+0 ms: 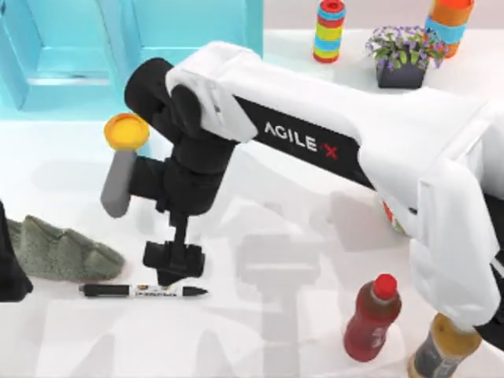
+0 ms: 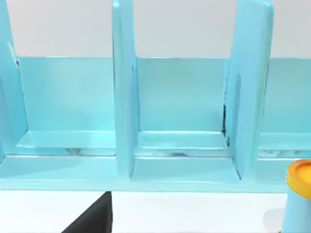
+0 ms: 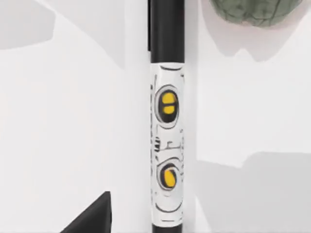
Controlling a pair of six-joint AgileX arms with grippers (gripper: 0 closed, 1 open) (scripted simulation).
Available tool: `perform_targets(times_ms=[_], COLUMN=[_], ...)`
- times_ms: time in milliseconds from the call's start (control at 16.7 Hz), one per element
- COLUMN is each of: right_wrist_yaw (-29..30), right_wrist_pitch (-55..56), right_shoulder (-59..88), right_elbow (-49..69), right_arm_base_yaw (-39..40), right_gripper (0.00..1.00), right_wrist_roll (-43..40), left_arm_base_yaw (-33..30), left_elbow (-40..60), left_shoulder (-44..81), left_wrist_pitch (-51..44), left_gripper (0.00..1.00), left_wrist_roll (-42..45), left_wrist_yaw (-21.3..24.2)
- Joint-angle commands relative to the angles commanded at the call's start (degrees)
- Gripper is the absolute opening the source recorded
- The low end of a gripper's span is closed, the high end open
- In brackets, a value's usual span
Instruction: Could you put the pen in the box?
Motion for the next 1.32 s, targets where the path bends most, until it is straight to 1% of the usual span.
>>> perform_targets(times_ms=[180,360,540,780,1320], right_wrist_yaw=[0.1,0.7,1.1,1.1,1.1], right_wrist_pitch=[5.4,9.2,10.4,10.4,10.4], right_shoulder=[1.5,4.0,5.7,5.8,5.8], right_elbow=[-3.3,-3.8,-2.3,-2.2,-2.2], right_arm_base_yaw=[1.0,3.9,6.9,6.9,6.9], right_gripper=[1.0,1.0,1.0,1.0,0.32], right_wrist_roll=[0.8,4.1,7.0,7.1,7.1], left_arm_base_yaw=[0.0,0.0,0.0,0.0,0.0], left_elbow=[0.0,0.0,0.0,0.0,0.0], left_shoulder=[0.0,0.0,0.0,0.0,0.0], left_wrist_pitch=[0.0,0.0,0.0,0.0,0.0], left_gripper=[1.0,1.0,1.0,1.0,1.0], left_wrist_roll=[0.0,0.0,0.0,0.0,0.0], left_wrist_yaw=[0.0,0.0,0.0,0.0,0.0])
